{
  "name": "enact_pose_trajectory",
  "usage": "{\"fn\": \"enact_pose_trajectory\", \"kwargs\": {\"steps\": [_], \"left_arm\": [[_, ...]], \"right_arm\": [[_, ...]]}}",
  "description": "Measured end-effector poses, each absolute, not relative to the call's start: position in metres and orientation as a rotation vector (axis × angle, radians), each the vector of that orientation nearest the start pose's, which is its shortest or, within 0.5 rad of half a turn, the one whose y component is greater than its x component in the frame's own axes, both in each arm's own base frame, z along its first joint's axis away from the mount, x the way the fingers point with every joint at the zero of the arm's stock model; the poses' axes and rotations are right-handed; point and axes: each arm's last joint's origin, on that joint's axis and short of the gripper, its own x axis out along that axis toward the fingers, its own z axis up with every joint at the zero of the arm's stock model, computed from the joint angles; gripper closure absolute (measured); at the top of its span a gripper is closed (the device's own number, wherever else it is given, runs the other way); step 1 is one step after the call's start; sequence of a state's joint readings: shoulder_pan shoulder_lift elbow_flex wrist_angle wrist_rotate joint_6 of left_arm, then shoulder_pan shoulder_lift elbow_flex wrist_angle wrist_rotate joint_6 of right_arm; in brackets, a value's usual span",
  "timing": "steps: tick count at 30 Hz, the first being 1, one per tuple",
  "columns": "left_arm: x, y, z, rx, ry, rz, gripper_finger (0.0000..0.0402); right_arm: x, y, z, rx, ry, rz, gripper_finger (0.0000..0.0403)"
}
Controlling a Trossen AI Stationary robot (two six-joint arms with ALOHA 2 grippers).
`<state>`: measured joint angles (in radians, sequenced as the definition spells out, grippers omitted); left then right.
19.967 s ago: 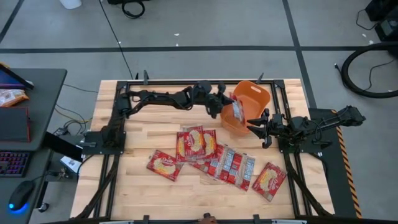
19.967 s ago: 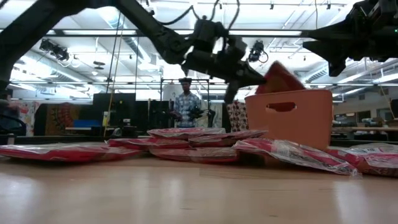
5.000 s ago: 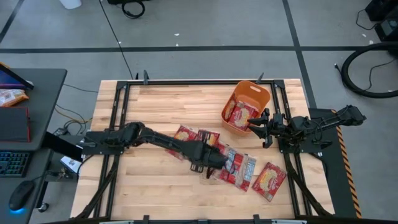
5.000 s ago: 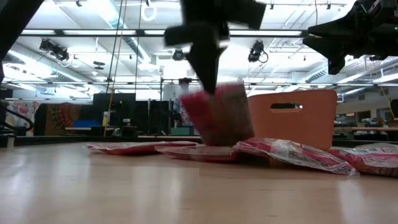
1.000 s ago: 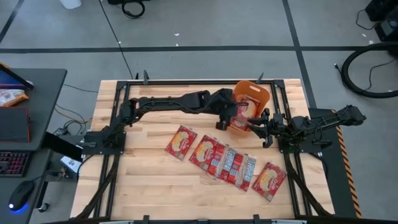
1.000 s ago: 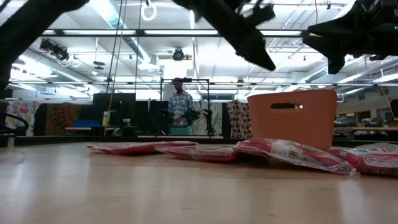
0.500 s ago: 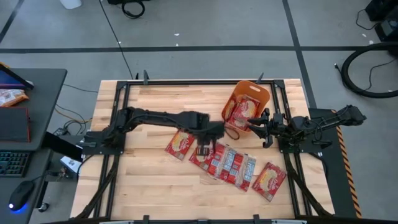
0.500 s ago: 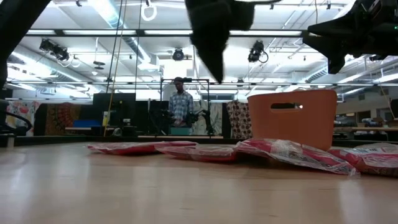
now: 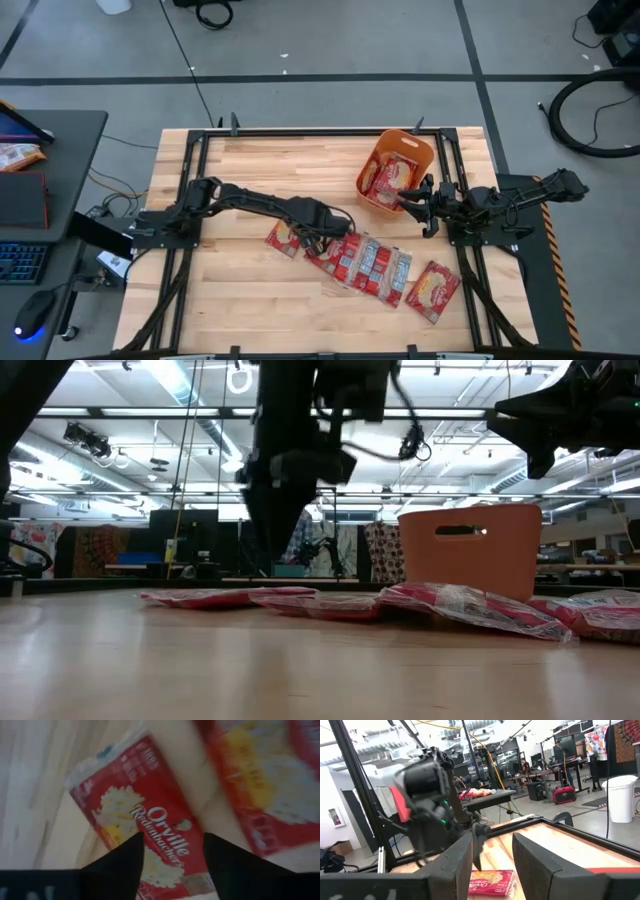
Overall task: Sort popcorn bags into baskets
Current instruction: Put the red popcorn bag into the orange bin
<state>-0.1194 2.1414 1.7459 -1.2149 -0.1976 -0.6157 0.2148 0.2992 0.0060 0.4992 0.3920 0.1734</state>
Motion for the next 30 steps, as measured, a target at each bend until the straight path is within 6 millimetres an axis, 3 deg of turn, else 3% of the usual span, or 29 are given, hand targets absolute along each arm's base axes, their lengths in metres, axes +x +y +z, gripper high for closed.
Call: {"fn": "enact_pose_trajectory", "kwargs": {"steps": [5,12,17,26,30], "left_arm": [[0.402,-0.045,0.169,-0.307,1.495,0.548,0.0156],[0.392,-0.044,0.148,-0.335,1.522,0.587,0.0172],[0.390,-0.046,0.142,-0.312,1.518,0.573,0.0222],[0.391,-0.047,0.148,-0.236,1.544,0.499,0.0379],[0.399,-0.048,0.166,-0.178,1.546,0.447,0.0384]], "right_arm": [[0.112,0.013,0.187,0.234,-0.212,-0.159,0.0259],[0.112,0.013,0.187,0.234,-0.213,-0.159,0.0259],[0.112,0.013,0.187,0.234,-0.212,-0.159,0.0259],[0.112,0.013,0.187,0.234,-0.212,-0.159,0.0259],[0.112,0.013,0.187,0.234,-0.212,-0.159,0.0259]]}}
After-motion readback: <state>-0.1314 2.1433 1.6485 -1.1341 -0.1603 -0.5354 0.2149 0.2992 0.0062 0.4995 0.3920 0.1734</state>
